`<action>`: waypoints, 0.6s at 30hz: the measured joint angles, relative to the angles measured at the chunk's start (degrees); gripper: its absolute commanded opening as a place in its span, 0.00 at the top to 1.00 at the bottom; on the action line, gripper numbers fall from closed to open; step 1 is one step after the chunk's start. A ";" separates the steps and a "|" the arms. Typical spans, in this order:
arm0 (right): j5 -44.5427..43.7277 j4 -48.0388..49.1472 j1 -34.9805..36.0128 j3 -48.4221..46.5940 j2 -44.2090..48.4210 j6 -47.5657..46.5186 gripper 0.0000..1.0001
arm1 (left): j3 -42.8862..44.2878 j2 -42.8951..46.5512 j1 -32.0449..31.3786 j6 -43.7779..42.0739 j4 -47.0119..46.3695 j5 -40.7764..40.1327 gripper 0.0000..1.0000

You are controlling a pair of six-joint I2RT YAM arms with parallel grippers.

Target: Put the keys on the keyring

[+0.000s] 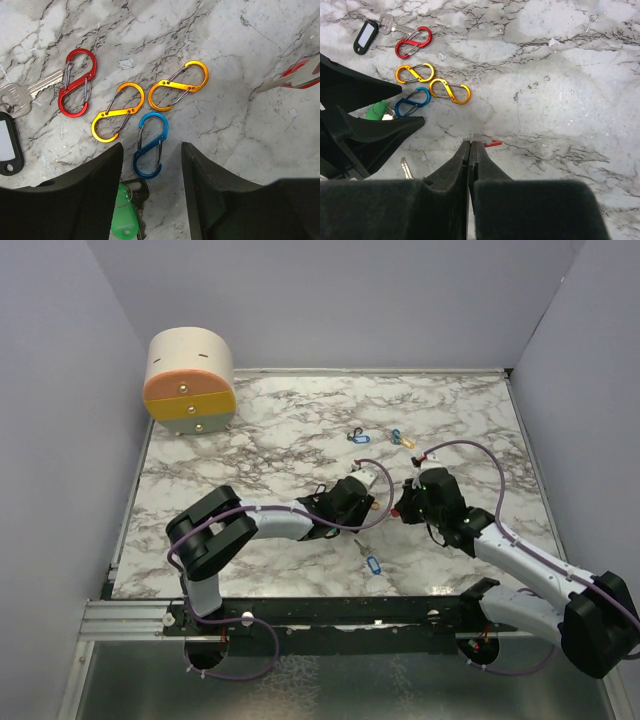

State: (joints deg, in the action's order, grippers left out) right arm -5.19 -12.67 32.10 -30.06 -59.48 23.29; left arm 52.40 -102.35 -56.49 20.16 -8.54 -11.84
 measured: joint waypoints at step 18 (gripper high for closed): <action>-1.11 -0.63 0.00 0.00 1.64 0.00 0.99 | 1.53 -1.62 -0.17 -0.57 -0.37 -0.20 0.78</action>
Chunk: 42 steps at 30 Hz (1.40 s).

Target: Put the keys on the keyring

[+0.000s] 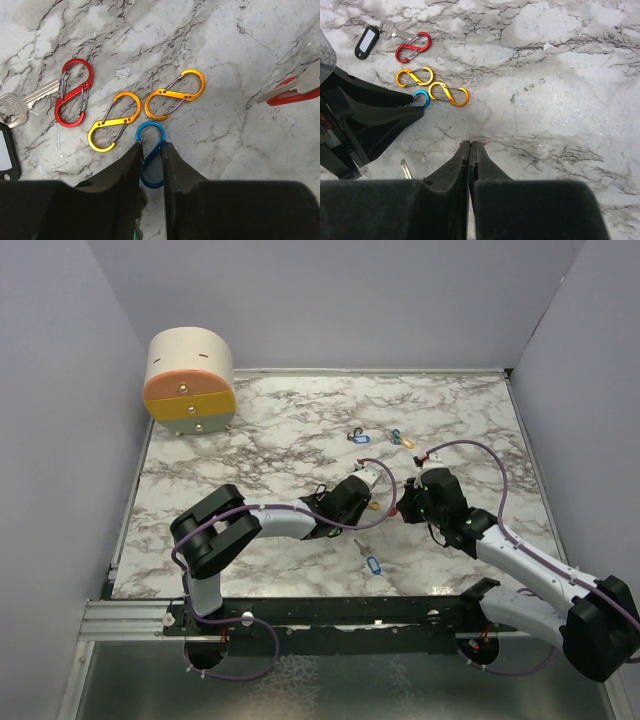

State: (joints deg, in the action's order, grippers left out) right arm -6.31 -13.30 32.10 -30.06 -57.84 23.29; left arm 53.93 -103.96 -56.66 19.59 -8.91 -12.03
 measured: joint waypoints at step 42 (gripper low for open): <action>-0.04 0.04 0.00 0.00 0.00 0.00 0.99 | -0.50 0.72 -0.09 0.46 0.52 -0.15 0.96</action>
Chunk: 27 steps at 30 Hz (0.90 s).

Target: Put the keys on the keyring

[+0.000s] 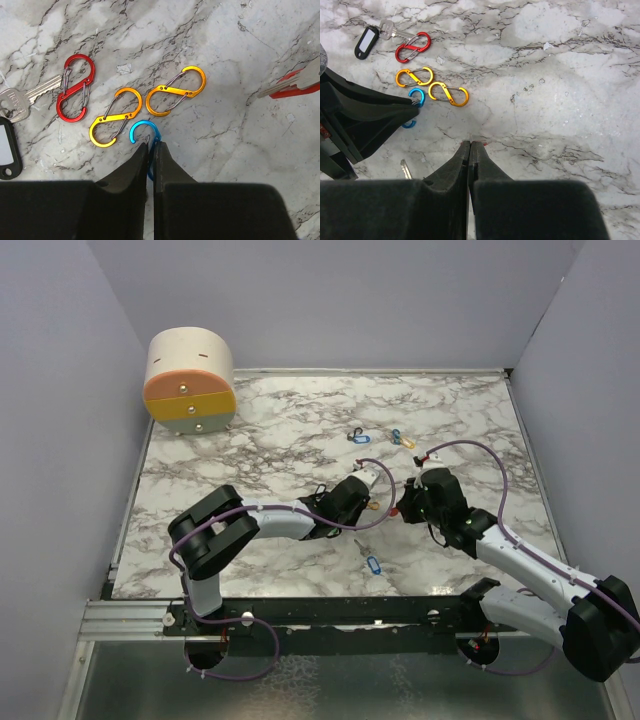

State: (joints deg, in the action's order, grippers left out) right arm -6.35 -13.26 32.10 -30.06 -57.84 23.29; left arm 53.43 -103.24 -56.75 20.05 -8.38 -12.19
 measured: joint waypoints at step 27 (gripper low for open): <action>8.26 3.21 0.00 0.00 -1.64 -4.72 0.99 | -0.20 6.27 0.00 -0.31 5.49 -1.46 1.00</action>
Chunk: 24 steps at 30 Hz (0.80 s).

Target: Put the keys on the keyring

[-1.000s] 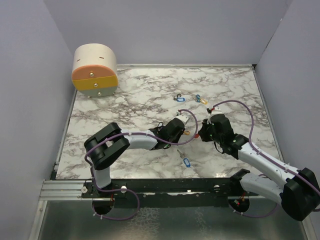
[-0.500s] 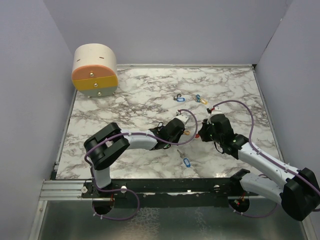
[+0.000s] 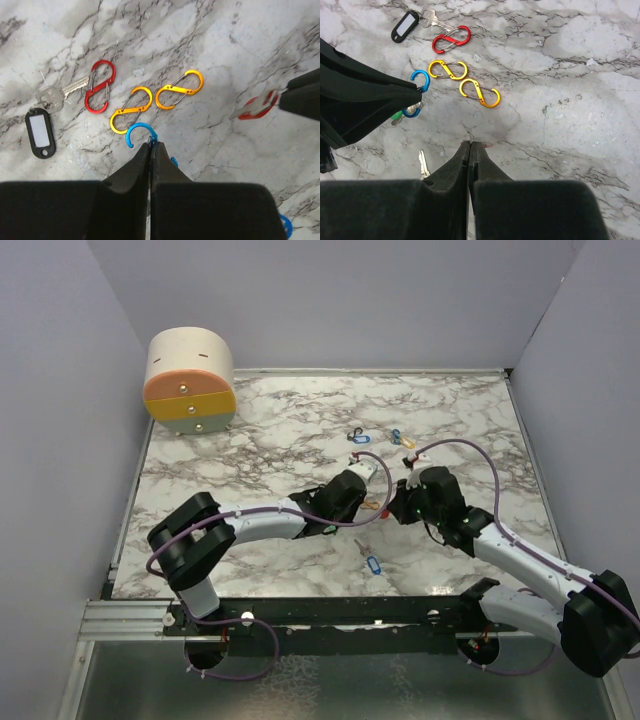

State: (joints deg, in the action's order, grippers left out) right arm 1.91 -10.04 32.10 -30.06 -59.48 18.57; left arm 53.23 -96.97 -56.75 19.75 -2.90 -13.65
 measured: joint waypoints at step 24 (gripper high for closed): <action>8.44 7.34 0.07 0.02 -1.44 -4.44 0.99 | 4.61 2.12 0.00 0.00 0.39 4.09 1.00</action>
State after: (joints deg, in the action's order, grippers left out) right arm 10.35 -2.70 32.16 -30.04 -60.93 14.13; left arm 57.84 -94.85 -56.75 19.75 -2.50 -9.56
